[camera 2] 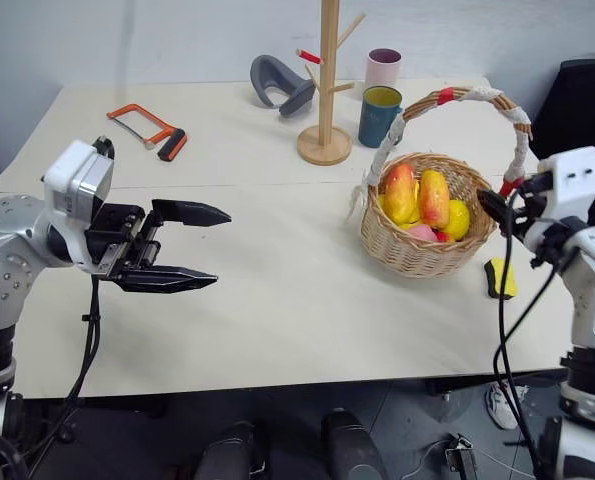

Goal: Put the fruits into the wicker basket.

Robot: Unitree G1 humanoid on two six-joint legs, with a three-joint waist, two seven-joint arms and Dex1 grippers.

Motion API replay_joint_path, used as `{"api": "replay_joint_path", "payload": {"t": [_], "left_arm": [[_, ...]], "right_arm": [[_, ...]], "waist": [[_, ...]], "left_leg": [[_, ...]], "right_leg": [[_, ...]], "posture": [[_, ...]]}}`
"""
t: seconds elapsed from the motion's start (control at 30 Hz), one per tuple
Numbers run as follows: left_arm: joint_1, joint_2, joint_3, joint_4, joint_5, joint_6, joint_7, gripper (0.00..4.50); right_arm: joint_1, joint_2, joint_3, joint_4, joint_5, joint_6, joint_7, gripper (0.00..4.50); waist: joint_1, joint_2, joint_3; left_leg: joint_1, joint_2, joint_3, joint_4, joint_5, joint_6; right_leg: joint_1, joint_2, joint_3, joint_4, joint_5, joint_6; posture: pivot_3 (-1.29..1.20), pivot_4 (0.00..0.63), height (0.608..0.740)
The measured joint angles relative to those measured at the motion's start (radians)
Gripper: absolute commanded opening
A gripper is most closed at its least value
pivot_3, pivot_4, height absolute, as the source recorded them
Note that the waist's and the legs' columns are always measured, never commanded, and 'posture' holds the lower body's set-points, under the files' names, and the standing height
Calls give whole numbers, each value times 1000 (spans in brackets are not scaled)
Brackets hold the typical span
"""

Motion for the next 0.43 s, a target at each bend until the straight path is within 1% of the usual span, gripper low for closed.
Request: {"api": "replay_joint_path", "payload": {"t": [0.03,0.1,0.13,0.23,0.3,0.37,0.43], "left_arm": [[0,-1,-2,0,0,0,-2,4500],[8,5,3,5,3,-1,-5,4500],[7,3,3,7,6,-2,-8,4500],[6,2,4,9,14,-12,-16,4500],[5,3,4,15,19,-18,-21,4500],[-5,-1,0,28,24,-25,-22,4500],[-14,-14,-5,49,37,-38,-24,4500]], "right_arm": [[55,-50,-54,-27,32,39,43,4460],[152,-137,-170,-36,76,119,116,4493],[218,-187,-249,-41,109,166,176,4493],[373,-269,-420,-45,178,279,340,4493],[444,-292,-507,-42,200,332,420,4493],[517,-311,-592,-42,210,356,496,4493],[554,-312,-636,-48,210,356,531,4493]], "waist": [[6,0,0],[15,0,0],[20,0,0],[19,1,0],[15,0,1],[11,0,1],[5,0,1]], "left_leg": [[0,-1,0,0,0,0],[1,-1,-1,0,0,1],[1,-1,-1,0,-1,1],[8,0,-1,-1,-2,3],[18,1,-1,-3,-5,7],[21,1,-1,-5,-7,10],[22,2,-2,-5,-9,11]], "right_leg": [[0,0,0,0,0,1],[2,0,0,-1,-1,1],[3,0,0,-2,0,2],[12,2,1,-8,1,3],[23,3,2,-14,1,3],[29,3,1,-21,1,4],[33,3,0,-26,2,5]], "posture": [[0,150,740],[0,150,740],[0,150,740],[0,150,740],[0,150,740],[0,150,740],[0,150,740]]}}
